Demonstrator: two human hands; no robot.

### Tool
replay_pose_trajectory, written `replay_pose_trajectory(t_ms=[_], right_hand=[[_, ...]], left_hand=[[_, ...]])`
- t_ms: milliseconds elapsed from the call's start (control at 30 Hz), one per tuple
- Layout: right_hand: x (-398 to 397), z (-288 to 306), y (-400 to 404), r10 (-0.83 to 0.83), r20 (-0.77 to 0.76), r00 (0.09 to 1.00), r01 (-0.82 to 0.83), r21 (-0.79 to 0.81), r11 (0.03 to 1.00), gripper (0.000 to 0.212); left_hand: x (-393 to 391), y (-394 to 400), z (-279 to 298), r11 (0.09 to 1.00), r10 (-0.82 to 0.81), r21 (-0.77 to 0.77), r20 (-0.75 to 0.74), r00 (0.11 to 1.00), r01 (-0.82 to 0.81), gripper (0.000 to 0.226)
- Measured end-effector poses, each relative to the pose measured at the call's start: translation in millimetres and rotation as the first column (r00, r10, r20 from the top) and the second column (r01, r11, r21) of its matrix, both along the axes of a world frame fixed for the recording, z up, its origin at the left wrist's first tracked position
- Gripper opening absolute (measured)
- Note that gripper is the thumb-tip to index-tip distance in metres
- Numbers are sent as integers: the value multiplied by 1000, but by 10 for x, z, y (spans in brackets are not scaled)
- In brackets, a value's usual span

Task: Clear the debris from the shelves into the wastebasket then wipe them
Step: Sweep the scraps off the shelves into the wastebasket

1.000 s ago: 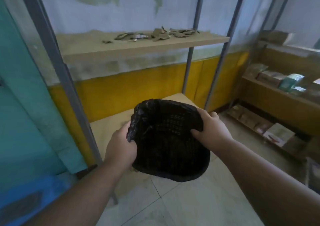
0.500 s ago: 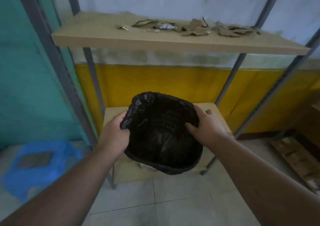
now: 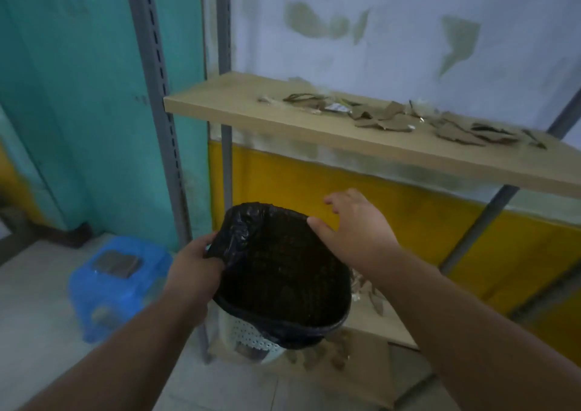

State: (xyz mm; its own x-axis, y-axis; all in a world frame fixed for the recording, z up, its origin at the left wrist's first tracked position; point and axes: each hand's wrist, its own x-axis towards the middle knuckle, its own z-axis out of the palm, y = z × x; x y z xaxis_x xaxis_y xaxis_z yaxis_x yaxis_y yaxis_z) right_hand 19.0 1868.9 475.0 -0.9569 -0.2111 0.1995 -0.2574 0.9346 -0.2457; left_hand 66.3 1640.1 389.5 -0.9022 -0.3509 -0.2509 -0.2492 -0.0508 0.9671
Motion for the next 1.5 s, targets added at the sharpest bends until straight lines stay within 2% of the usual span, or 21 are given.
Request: replay_pose_trajectory(t_ms=[67, 167, 267, 433, 533, 600, 700, 867, 967, 1100, 1200, 1300, 1367, 1433, 1500], right_hand=[[-116, 307, -153, 57, -132, 990, -64, -49, 997, 50], [-346, 765, -337, 57, -270, 961, -99, -145, 984, 39], [-713, 1140, -426, 36, -310, 950, -78, -122, 990, 44], [-1389, 1382, -570, -82, -124, 989, 96, 114, 989, 81], [-1679, 1380, -756, -61, 93, 994, 50, 118, 992, 104], [-1829, 1355, -889, -33, 206, 978, 3, 146, 989, 106], [-1977, 1291, -994, 31, 239, 971, -89, 238, 967, 93], [-2147, 1184, -918, 45, -40, 998, -30, 320, 947, 38], [-2180, 1188, -834, 84, -85, 993, -54, 311, 949, 23], [-2114, 1265, -695, 94, -187, 978, -62, 170, 983, 17], [-1844, 1452, -651, -7, -269, 963, -37, -157, 987, 18], [-1289, 1632, -653, -53, -330, 942, -125, -496, 859, 15], [-868, 1580, -709, -43, -346, 937, -194, -620, 760, 14], [-546, 1312, -799, 47, -251, 967, -202, -638, 743, 14], [-341, 920, -907, 160, -30, 987, -147, -587, 796, 13]], left_hand=[[-79, -40, 135, 1000, -1, -21, -7, 1000, 0, 56], [-189, -160, 331, 1000, -1, -3, -39, 999, 1, 58], [-283, -268, 505, 1000, 14, 8, -52, 999, -13, 49], [-423, -355, 626, 999, 16, -35, -27, 1000, -17, 58], [-501, -367, 672, 1000, 22, 4, -17, 1000, -22, 56], [-546, -363, 698, 999, 25, 33, -14, 1000, -25, 55], [-593, -376, 697, 999, 41, 24, -26, 999, -40, 55], [-636, -397, 670, 999, 45, 8, -21, 999, -44, 55], [-674, -385, 629, 998, 58, 16, -21, 998, -58, 56], [-708, -357, 608, 999, 34, 1, 0, 999, -34, 60], [-739, -348, 619, 1000, 11, 16, -3, 1000, -11, 59], [-741, -337, 650, 999, -12, 35, -15, 1000, 13, 58], [-737, -318, 639, 999, -32, 22, -23, 999, 33, 53], [-699, -295, 642, 999, -49, 16, -25, 998, 50, 54], [-653, -279, 626, 999, -51, 5, -21, 998, 52, 57]])
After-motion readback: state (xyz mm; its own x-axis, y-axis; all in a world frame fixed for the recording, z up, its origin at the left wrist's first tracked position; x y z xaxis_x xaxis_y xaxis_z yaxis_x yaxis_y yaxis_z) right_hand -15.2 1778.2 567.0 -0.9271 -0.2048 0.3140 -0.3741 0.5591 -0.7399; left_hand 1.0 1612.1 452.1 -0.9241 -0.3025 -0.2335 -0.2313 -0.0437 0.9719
